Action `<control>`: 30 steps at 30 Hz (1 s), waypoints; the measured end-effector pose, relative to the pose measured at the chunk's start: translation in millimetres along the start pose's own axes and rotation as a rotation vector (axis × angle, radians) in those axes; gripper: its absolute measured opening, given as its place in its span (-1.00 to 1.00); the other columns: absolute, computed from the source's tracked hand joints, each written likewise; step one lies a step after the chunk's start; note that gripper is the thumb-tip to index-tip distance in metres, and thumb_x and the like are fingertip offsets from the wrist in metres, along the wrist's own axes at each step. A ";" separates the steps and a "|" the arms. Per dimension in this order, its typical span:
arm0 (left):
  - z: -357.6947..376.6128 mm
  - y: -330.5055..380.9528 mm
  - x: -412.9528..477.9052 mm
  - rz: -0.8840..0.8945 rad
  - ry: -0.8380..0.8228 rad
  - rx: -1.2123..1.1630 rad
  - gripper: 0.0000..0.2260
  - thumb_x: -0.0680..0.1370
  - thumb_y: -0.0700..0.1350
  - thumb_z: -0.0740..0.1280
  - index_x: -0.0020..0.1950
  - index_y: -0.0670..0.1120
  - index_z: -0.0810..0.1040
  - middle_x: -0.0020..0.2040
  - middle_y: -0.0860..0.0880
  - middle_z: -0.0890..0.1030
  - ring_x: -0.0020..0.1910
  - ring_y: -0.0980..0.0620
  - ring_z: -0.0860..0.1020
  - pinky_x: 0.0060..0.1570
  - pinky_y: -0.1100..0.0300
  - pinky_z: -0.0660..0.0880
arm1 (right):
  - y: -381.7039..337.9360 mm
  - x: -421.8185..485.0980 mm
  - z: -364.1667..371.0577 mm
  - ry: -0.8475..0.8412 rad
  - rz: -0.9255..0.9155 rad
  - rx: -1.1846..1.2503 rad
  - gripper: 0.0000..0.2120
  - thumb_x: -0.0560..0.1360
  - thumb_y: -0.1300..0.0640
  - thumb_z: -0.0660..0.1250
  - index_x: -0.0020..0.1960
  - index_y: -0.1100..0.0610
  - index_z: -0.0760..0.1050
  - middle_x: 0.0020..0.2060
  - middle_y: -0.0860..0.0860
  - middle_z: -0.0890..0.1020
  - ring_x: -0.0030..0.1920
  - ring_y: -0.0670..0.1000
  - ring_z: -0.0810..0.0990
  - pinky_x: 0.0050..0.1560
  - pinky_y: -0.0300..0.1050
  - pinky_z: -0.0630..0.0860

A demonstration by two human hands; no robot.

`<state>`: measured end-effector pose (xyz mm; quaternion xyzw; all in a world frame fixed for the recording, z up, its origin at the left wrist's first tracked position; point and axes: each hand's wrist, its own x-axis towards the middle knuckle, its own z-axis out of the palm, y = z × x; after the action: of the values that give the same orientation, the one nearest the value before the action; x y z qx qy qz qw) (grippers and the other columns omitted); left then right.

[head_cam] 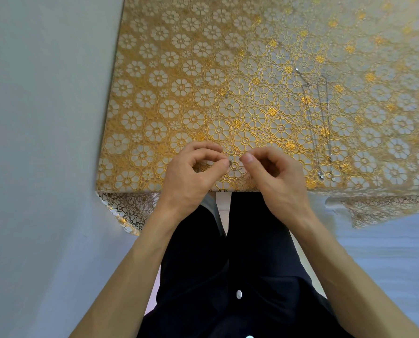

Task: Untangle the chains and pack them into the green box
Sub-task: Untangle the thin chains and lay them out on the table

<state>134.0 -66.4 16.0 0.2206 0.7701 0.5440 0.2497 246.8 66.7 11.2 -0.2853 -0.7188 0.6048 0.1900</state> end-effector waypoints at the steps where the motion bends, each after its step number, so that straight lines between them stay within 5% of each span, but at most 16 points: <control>1: 0.0 0.2 -0.3 0.004 -0.002 0.006 -0.96 0.45 0.05 0.46 -0.20 0.15 0.69 0.09 0.18 0.63 0.08 0.17 0.59 0.14 0.09 0.52 | 0.6 -2.6 -0.8 -0.013 -0.002 -0.017 -0.92 0.57 0.12 0.42 -0.09 0.08 0.66 -0.35 -0.14 0.59 -0.33 -0.08 0.48 -0.27 -0.22 0.40; 5: 1.5 -0.1 -0.7 0.032 -0.005 0.058 -0.98 0.46 0.06 0.45 -0.18 0.18 0.67 0.10 0.19 0.62 0.16 0.24 0.56 0.15 0.18 0.49 | 0.0 -10.6 1.4 -0.012 0.014 -0.071 -0.98 0.51 0.11 0.48 -0.07 0.05 0.69 -0.27 -0.06 0.66 -0.26 0.06 0.57 -0.23 -0.20 0.47; 16: 2.6 0.4 -3.9 0.094 0.024 0.182 -0.98 0.46 0.06 0.43 -0.17 0.20 0.64 0.09 0.24 0.58 0.23 0.21 0.52 0.20 0.16 0.47 | -5.2 -7.2 6.8 0.034 -0.121 -0.286 -0.97 0.50 0.16 0.49 -0.11 0.06 0.67 -0.25 -0.19 0.58 -0.27 -0.17 0.54 -0.24 -0.44 0.37; 30: 3.8 3.5 -6.4 0.123 0.061 0.228 -0.98 0.46 0.03 0.46 -0.13 0.14 0.68 0.10 0.17 0.58 0.18 0.20 0.53 0.10 0.39 0.38 | -4.6 -4.4 9.9 -0.105 -0.062 -0.322 -0.89 0.60 0.12 0.33 -0.10 0.01 0.47 -0.24 -0.13 0.51 -0.27 -0.12 0.47 -0.25 -0.36 0.35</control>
<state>141.6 -66.4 19.3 0.2777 0.8193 0.4735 0.1657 243.2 55.8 14.0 -0.2578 -0.8239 0.4895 0.1228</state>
